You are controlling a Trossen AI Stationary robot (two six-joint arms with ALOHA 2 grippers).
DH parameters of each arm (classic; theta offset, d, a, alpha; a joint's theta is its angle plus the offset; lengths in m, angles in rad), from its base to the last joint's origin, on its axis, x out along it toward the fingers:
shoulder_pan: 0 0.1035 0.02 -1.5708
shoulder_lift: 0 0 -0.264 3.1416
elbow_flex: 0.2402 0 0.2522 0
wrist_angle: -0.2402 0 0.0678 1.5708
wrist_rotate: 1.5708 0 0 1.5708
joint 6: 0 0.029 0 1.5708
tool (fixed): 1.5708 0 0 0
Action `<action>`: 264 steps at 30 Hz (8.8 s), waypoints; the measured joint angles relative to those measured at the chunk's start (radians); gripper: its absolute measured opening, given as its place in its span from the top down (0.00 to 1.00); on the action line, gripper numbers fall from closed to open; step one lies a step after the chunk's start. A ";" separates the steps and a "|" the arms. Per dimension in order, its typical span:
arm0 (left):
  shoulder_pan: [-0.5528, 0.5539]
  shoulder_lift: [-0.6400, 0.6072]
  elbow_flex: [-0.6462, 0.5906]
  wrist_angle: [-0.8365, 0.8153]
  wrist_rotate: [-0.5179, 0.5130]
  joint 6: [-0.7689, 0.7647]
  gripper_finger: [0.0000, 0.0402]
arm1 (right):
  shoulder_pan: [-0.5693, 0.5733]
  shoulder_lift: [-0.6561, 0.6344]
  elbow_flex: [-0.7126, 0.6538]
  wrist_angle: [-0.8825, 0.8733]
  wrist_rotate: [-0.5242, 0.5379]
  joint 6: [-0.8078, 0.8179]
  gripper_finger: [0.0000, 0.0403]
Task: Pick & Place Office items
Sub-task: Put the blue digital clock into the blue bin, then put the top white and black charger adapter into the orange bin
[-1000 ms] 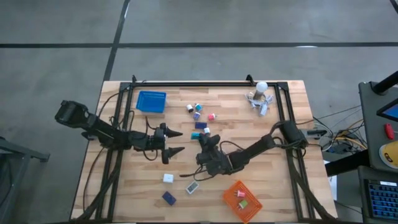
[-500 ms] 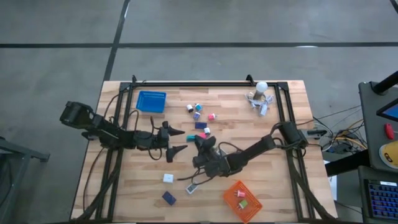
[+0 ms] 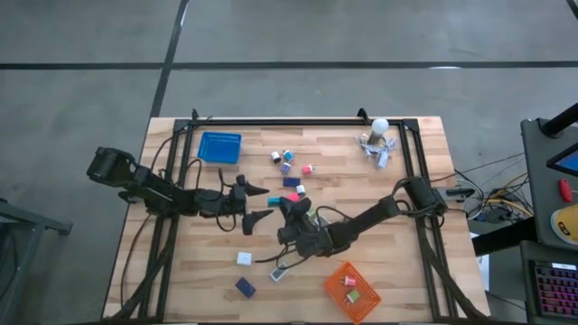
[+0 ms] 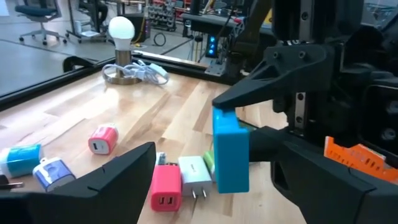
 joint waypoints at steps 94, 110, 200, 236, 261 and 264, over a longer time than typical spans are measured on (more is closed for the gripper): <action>0.065 -0.167 -0.100 -0.039 -0.104 0.106 0.85 | 0.065 -0.076 -0.061 -0.139 -0.027 0.266 0.23; 0.191 -0.240 -0.177 -0.038 -0.106 0.047 0.85 | 0.071 -0.722 -0.539 0.023 -0.546 0.592 0.24; 0.874 -0.150 0.434 -1.552 0.035 0.148 0.85 | 0.124 -0.964 -0.834 0.241 -0.489 0.622 0.30; 0.926 0.186 0.734 -1.793 0.100 0.305 0.85 | 0.124 -0.964 -0.834 0.238 -0.489 0.622 0.30; 0.932 0.137 0.805 -1.846 0.115 0.304 0.63 | 0.124 -0.964 -0.834 0.233 -0.489 0.626 0.30; 0.931 0.112 0.812 -1.852 0.115 0.304 0.63 | 0.124 -0.964 -0.834 0.232 -0.489 0.629 0.30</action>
